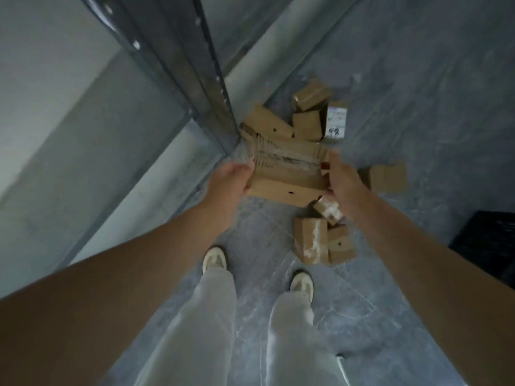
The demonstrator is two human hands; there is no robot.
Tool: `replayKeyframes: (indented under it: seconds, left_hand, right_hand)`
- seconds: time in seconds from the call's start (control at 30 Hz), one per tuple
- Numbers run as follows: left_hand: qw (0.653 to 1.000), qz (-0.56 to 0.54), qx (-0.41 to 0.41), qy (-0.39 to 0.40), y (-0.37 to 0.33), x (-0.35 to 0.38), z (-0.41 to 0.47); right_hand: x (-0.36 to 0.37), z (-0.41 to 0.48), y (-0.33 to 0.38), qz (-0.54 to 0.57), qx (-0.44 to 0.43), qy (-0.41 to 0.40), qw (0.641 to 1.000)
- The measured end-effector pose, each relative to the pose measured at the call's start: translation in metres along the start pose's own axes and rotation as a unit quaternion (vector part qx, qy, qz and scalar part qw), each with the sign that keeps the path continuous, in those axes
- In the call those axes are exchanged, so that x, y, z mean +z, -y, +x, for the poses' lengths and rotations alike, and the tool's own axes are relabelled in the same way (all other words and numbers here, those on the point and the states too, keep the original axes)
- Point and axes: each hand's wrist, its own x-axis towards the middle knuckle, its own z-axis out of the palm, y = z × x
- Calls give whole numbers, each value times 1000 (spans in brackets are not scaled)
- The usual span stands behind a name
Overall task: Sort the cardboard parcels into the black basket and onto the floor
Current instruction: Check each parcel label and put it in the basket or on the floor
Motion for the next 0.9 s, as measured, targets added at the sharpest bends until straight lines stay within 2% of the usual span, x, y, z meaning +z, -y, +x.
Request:
replayKeyframes:
  seconds: [0.1, 0.23, 0.33, 0.43, 0.5, 0.57, 0.7, 0.8, 0.9]
  left_hand:
    - [992, 79, 101, 8, -44, 16, -45]
    - [961, 161, 217, -60, -95, 31, -124]
    - [926, 180, 307, -126, -121, 25, -198]
    - [905, 167, 358, -156, -123, 1, -262]
    - [921, 98, 344, -152, -116, -26, -299]
    - [944, 1, 302, -134, -110, -58, -339]
    - [969, -99, 196, -115, -77, -135, -417]
    - [956, -155, 202, -149, -47, -199, -476]
    - [937, -176, 220, -206, 7, -272, -536]
  right_hand:
    - [-50, -36, 31, 24, -15, 4, 1000]
    - [-106, -109, 61, 80, -80, 64, 992]
    - [-141, -177, 89, 131, -124, 123, 976]
    - [-160, -241, 114, 121, -174, 177, 961]
    - [-162, -278, 122, 79, -229, 231, 942]
    - [-152, -315, 129, -13, -286, 265, 921]
    - [-102, -406, 127, -194, -399, 308, 841]
    - [-44, -482, 110, -271, -446, 339, 783]
    - [29, -555, 78, -338, -452, 375, 735]
